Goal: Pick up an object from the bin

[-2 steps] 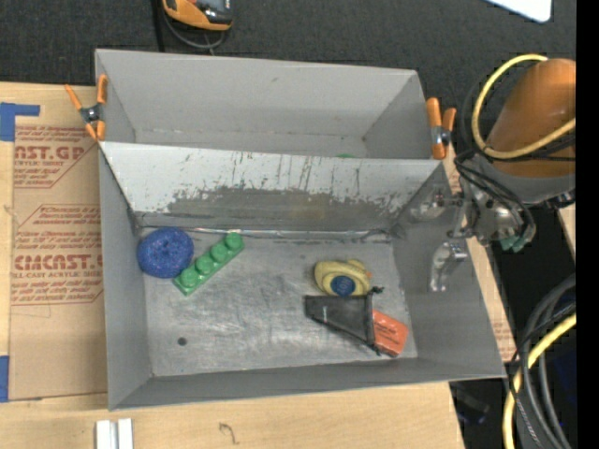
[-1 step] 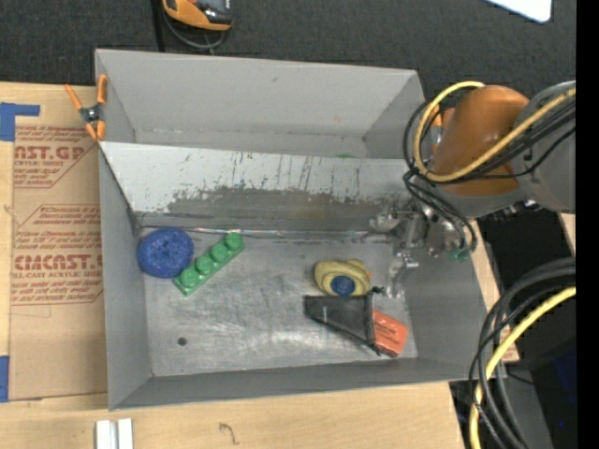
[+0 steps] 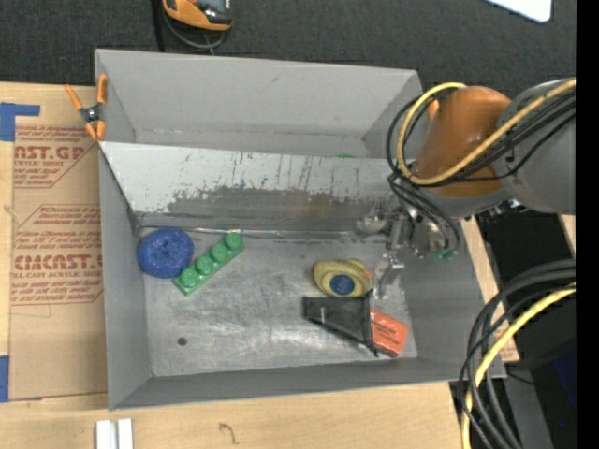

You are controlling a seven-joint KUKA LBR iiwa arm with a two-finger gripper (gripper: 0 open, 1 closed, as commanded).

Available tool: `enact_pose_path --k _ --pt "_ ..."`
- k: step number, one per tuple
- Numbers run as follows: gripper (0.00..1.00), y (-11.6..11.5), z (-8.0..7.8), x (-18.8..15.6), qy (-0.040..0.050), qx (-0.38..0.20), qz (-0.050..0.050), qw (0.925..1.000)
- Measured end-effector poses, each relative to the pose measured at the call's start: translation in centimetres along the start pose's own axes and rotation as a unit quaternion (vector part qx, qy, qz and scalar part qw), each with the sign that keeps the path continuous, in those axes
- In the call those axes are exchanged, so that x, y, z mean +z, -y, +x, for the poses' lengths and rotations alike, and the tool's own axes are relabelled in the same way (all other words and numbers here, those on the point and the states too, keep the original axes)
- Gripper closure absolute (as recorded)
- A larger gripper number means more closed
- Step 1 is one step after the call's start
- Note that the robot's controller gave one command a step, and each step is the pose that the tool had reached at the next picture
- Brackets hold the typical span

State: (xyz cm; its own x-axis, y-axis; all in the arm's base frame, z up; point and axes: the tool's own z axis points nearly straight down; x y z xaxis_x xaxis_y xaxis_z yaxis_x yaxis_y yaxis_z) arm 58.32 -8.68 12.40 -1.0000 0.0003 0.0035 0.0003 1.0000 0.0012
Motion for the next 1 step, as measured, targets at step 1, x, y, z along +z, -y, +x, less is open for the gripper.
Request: enact_pose_path --k 1 --pt "0.0 -2.37 -0.06 -1.43 0.0035 0.092 0.0 0.9957"
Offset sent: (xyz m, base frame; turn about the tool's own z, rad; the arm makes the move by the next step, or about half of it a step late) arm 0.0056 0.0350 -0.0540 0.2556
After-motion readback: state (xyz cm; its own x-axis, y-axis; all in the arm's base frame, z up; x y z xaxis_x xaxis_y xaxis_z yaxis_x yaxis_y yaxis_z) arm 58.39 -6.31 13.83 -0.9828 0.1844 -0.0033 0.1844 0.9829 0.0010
